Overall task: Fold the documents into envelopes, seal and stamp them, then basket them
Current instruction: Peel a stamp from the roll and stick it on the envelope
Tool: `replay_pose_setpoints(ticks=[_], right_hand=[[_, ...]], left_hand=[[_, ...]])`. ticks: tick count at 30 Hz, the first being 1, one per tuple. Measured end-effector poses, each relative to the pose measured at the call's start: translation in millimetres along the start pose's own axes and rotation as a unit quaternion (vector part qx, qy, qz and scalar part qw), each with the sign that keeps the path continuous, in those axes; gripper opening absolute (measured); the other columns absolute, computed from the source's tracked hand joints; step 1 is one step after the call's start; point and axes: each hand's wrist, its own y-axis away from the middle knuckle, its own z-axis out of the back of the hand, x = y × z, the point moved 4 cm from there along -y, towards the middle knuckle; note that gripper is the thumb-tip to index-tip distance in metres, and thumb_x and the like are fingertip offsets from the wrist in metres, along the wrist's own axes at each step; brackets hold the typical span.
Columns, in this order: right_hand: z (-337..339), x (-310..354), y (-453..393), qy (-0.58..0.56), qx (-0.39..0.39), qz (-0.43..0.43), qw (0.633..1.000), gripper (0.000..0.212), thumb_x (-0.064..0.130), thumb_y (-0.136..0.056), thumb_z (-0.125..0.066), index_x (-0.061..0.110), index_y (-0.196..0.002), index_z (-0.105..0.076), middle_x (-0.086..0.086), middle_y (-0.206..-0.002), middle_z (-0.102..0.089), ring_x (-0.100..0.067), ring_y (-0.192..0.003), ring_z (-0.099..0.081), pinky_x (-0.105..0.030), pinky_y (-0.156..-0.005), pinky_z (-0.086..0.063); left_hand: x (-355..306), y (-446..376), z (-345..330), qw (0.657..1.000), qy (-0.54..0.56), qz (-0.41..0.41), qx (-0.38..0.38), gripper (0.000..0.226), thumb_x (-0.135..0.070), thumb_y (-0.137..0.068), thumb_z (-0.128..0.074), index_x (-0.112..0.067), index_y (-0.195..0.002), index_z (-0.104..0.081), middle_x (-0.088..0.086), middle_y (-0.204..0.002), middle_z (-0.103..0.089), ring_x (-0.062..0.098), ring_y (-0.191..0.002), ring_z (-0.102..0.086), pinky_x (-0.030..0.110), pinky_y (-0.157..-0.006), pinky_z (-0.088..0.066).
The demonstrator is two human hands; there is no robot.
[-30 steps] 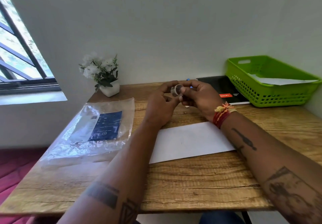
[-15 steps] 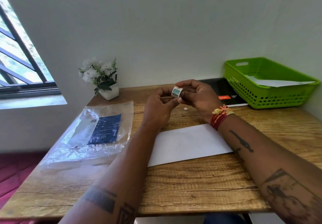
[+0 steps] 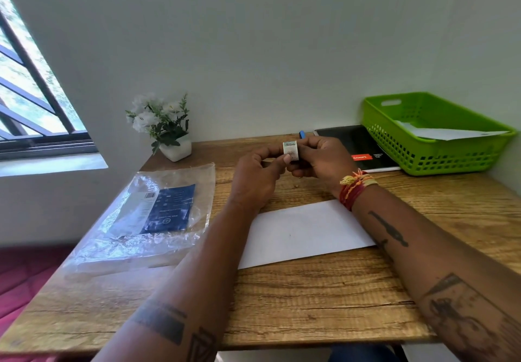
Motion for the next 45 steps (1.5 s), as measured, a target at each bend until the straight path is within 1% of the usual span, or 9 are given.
replay_pose_setpoints(ticks=[3, 8, 11, 17, 28, 30, 33, 37, 45], right_hand=[[-0.4, 0.4, 0.7, 0.009, 0.001, -0.007, 1.0, 0.025, 0.022, -0.094, -0.07, 0.007, -0.113, -0.074, -0.011, -0.088, -0.078, -0.026, -0.078, -0.076, -0.039, -0.074, -0.062], [-1.2, 1.3, 1.8, 0.017, 0.004, -0.023, 1.0, 0.023, 0.022, -0.096, -0.068, 0.007, -0.112, -0.074, -0.014, -0.082, -0.077, -0.028, -0.071, -0.074, -0.036, -0.067, -0.059], [-1.1, 4.6, 4.4, 0.024, 0.003, -0.034, 0.999, 0.024, 0.023, -0.097, -0.065, 0.005, -0.11, -0.074, -0.015, -0.079, -0.076, -0.026, -0.064, -0.071, -0.034, -0.062, -0.058], [-4.0, 13.2, 10.6, 0.068, -0.002, -0.033, 0.997, 0.041, 0.043, -0.099, -0.059, 0.009, -0.083, -0.075, -0.013, -0.067, -0.072, -0.019, -0.051, -0.061, -0.026, -0.048, -0.049], [-5.9, 14.4, 11.9, 0.169, 0.004, 0.001, 0.986, 0.049, 0.052, -0.101, -0.049, 0.012, -0.09, -0.075, -0.007, -0.074, -0.075, -0.018, -0.053, -0.063, -0.023, -0.048, -0.05], [-4.1, 12.2, 9.3, 0.181, -0.002, 0.016, 0.983, 0.043, 0.049, -0.102, -0.05, 0.014, -0.099, -0.074, -0.004, -0.079, -0.076, -0.017, -0.056, -0.065, -0.023, -0.051, -0.052], [-1.3, 9.1, 4.5, 0.171, -0.004, 0.052, 0.984, 0.026, 0.033, -0.102, -0.058, 0.016, -0.116, -0.071, -0.004, -0.088, -0.075, -0.017, -0.063, -0.068, -0.03, -0.059, -0.059], [1.2, 8.2, -0.7, 0.098, -0.009, 0.088, 0.991, 0.01, 0.014, -0.095, -0.07, 0.017, -0.103, -0.074, -0.008, -0.089, -0.075, -0.019, -0.069, -0.072, -0.041, -0.066, -0.063], [4.6, 6.5, -4.5, 0.064, -0.018, 0.123, 0.99, 0.012, 0.012, -0.092, -0.072, 0.017, -0.101, -0.077, -0.006, -0.1, -0.075, -0.025, -0.089, -0.074, -0.041, -0.073, -0.063]], left_hand=[[0.3, -0.6, 0.4, 1.0, -0.002, 0.004, 0.002, 0.021, -0.026, -0.096, -0.073, -0.032, -0.115, -0.077, -0.01, -0.098, -0.078, 0.004, -0.08, -0.066, 0.026, -0.077, -0.057], [-0.4, -0.4, 0.0, 1.0, 0.007, 0.001, 0.012, 0.024, -0.02, -0.096, -0.071, -0.027, -0.119, -0.075, -0.015, -0.102, -0.078, -0.007, -0.082, -0.067, 0.017, -0.076, -0.05], [1.3, -1.2, 0.0, 1.0, 0.006, 0.0, 0.015, 0.024, -0.022, -0.097, -0.071, -0.026, -0.12, -0.075, -0.013, -0.103, -0.078, -0.006, -0.082, -0.066, 0.023, -0.079, -0.05], [3.9, -2.6, 1.3, 1.0, 0.016, 0.011, 0.005, 0.021, -0.022, -0.097, -0.071, -0.03, -0.116, -0.077, -0.005, -0.097, -0.078, -0.002, -0.075, -0.062, 0.028, -0.078, -0.053], [5.2, -3.1, 3.4, 0.999, 0.01, 0.029, -0.022, 0.018, -0.029, -0.097, -0.071, -0.032, -0.113, -0.078, -0.012, -0.093, -0.078, 0.004, -0.077, -0.064, 0.026, -0.073, -0.053], [4.4, -2.8, 3.2, 0.999, 0.009, 0.029, -0.02, 0.018, -0.032, -0.096, -0.072, -0.031, -0.113, -0.078, -0.012, -0.093, -0.078, 0.003, -0.077, -0.064, 0.023, -0.072, -0.051], [4.5, -2.2, 2.6, 0.999, 0.018, 0.034, -0.021, 0.015, -0.038, -0.095, -0.072, -0.031, -0.106, -0.079, -0.007, -0.092, -0.078, 0.003, -0.075, -0.066, 0.025, -0.071, -0.052], [4.0, -2.8, 2.2, 0.999, 0.034, 0.035, -0.022, 0.016, -0.034, -0.095, -0.073, -0.024, -0.106, -0.08, -0.001, -0.092, -0.079, 0.004, -0.074, -0.067, 0.025, -0.069, -0.052], [-0.3, -1.2, 2.3, 1.0, 0.015, 0.019, -0.013, 0.013, -0.026, -0.092, -0.077, -0.028, -0.105, -0.078, -0.007, -0.095, -0.078, 0.0, -0.078, -0.069, 0.013, -0.067, -0.052]])
